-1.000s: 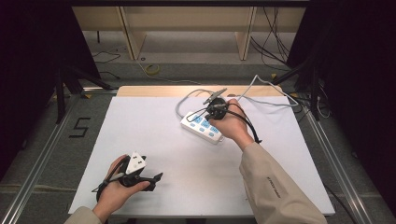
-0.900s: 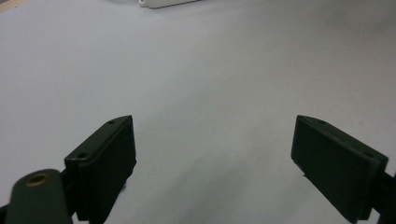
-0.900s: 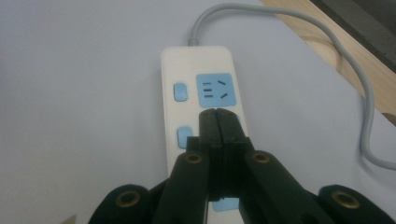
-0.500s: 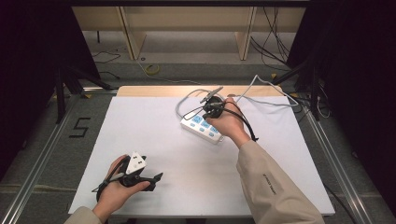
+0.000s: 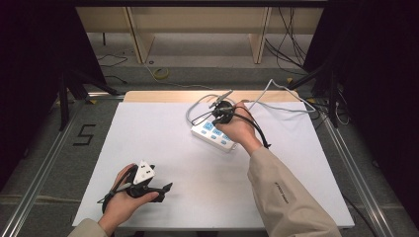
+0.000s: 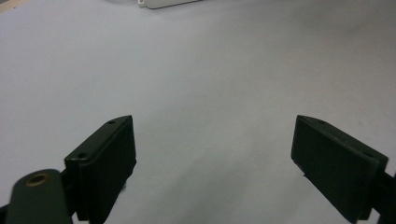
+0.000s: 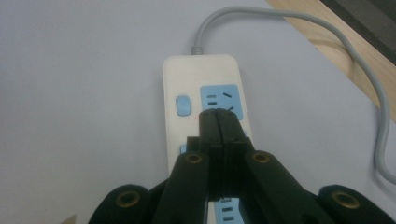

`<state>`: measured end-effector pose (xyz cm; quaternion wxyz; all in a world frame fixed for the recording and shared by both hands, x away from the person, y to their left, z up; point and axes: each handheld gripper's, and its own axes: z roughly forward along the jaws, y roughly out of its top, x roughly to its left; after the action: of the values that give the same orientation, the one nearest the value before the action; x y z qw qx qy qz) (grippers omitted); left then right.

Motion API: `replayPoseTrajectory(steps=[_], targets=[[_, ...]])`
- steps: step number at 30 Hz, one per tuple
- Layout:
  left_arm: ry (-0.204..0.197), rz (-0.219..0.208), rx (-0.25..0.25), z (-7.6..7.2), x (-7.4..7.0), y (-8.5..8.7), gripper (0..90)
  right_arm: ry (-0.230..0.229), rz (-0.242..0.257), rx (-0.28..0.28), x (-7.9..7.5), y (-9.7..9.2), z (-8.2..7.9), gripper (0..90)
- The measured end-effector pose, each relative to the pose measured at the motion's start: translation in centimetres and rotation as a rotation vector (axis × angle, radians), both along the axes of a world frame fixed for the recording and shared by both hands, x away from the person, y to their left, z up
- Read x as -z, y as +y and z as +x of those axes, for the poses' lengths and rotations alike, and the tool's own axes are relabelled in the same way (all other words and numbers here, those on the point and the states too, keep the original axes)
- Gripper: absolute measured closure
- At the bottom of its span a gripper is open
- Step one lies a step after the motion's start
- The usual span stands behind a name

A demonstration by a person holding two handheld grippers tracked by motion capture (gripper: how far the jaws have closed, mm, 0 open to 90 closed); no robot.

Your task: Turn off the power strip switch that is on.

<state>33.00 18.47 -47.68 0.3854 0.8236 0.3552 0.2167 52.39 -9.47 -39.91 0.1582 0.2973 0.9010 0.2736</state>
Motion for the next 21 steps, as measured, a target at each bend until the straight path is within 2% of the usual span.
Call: replayPoseTrajectory(steps=[21], targets=[[0.001, -0.002, 0.001, 0.00, 0.00, -0.01, 13.6, 0.032, -0.011, -0.001, 0.85, 0.89, 0.76, 90.0]])
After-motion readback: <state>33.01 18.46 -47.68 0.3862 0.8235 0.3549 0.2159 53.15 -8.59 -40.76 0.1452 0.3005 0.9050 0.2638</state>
